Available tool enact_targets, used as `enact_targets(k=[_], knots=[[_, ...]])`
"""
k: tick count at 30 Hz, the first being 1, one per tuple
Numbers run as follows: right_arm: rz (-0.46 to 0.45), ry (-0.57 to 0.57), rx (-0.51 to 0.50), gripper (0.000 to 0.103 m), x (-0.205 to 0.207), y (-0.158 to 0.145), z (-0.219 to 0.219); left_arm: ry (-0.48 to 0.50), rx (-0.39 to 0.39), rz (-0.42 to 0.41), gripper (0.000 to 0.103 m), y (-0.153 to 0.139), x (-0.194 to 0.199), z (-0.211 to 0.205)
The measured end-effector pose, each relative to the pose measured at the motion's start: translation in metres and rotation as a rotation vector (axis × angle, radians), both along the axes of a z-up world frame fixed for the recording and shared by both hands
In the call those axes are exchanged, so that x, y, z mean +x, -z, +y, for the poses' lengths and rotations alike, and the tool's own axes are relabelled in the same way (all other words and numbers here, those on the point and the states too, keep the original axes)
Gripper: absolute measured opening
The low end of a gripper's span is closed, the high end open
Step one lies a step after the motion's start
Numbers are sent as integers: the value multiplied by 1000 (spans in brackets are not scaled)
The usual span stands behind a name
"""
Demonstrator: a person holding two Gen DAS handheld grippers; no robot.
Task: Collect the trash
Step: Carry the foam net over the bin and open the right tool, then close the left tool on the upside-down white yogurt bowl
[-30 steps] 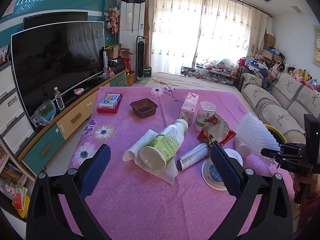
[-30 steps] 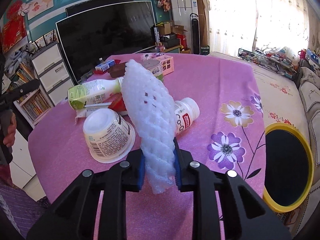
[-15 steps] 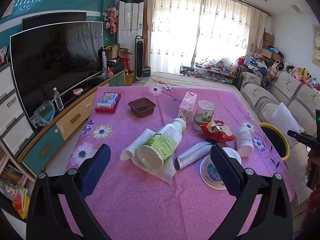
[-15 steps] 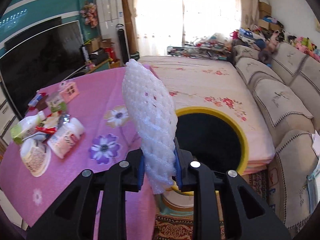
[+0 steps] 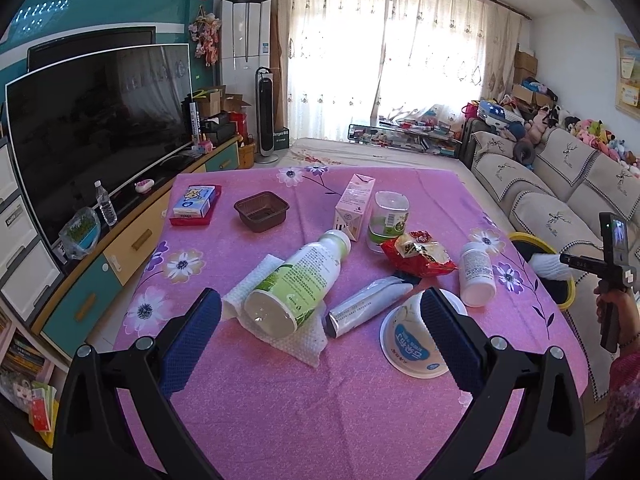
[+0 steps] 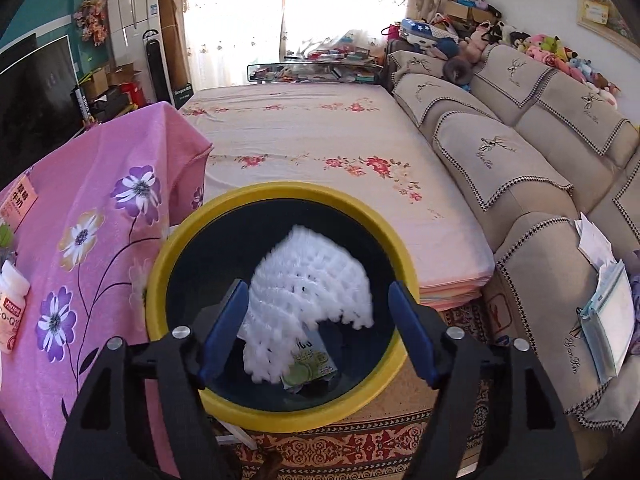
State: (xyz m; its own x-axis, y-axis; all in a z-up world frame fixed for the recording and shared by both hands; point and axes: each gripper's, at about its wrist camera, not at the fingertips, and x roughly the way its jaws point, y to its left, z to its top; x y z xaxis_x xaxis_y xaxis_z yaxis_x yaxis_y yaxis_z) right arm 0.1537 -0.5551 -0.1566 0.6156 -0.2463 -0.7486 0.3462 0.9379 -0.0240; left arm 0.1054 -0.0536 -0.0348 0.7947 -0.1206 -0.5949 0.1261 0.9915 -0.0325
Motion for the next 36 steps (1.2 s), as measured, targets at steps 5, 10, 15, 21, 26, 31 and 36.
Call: enact_targets(k=[5, 10, 15, 21, 26, 31, 36], knots=[[-49, 9, -13, 77, -15, -14, 3, 37, -5, 6, 98, 2, 1, -11], [-86, -24, -20, 80, -32, -26, 18, 122, -5, 30, 98, 11, 3, -33], [-132, -57, -9, 81, -49, -37, 34, 213, 3, 77, 98, 27, 7, -60], [-162, -81, 5, 82, -57, -46, 43, 312, 64, 123, 98, 47, 15, -98], [-152, -93, 14, 82, -55, -43, 48, 321, 80, 172, 98, 67, 35, -115], [-143, -92, 22, 82, -53, -38, 45, 299, 87, 207, 98, 84, 50, -121], [-135, -94, 30, 82, -51, -33, 43, 276, 114, 220, 93, 95, 60, -121]])
